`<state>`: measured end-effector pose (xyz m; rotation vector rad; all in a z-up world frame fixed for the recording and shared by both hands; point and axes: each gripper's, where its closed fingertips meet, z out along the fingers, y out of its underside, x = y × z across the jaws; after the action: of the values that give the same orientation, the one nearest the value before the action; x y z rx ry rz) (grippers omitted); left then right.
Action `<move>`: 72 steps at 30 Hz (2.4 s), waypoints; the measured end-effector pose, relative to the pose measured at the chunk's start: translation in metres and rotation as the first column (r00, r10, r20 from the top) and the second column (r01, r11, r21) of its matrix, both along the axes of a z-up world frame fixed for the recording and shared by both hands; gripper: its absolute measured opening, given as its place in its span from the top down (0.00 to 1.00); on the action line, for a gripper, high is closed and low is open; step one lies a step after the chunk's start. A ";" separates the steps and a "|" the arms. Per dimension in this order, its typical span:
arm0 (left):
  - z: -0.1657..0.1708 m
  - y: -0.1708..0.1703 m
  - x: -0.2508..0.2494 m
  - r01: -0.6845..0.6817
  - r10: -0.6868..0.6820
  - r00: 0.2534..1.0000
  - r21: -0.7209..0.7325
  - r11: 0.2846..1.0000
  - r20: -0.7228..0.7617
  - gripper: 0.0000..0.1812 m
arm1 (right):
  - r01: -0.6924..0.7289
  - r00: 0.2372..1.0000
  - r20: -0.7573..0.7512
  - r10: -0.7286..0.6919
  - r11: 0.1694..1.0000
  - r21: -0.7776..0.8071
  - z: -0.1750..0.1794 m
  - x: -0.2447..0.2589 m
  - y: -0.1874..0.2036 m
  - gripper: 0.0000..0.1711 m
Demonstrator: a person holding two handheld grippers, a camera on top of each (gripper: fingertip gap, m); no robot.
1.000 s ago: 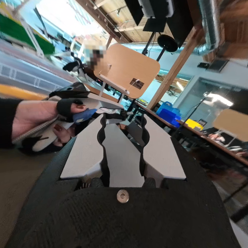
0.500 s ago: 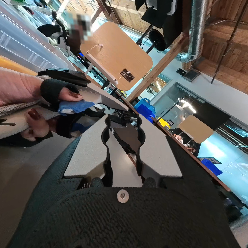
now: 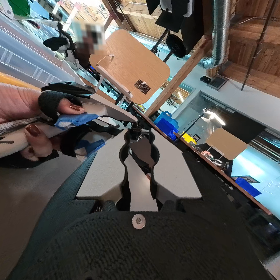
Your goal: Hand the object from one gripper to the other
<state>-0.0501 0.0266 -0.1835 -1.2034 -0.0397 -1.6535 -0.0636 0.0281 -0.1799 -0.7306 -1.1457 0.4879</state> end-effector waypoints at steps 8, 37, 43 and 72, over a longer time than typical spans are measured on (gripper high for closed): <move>-0.002 -0.006 0.010 -0.241 0.390 0.801 0.351 0.905 -0.455 0.74 | -0.269 0.962 -0.083 0.261 0.839 -0.473 -0.003 0.000 0.006 0.86; -0.008 0.008 -0.014 -0.434 0.718 0.187 0.599 0.673 -0.670 0.93 | -0.522 0.786 -0.357 0.505 0.232 -0.821 -0.012 0.011 0.017 0.70; -0.002 -0.002 -0.014 -0.286 0.308 0.893 0.114 0.951 -0.327 0.93 | -0.313 0.949 -0.069 0.309 0.883 -0.349 -0.001 0.013 0.006 0.68; -0.013 -0.013 -0.017 -0.185 0.747 -0.047 0.741 0.646 -0.663 0.73 | -0.627 0.601 -0.493 0.629 -0.011 -0.779 0.003 0.017 -0.012 0.86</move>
<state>-0.0672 0.0135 -0.1964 -1.4212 0.6488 0.1060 -0.0467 0.0162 -0.1772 -1.1384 -1.0796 2.1378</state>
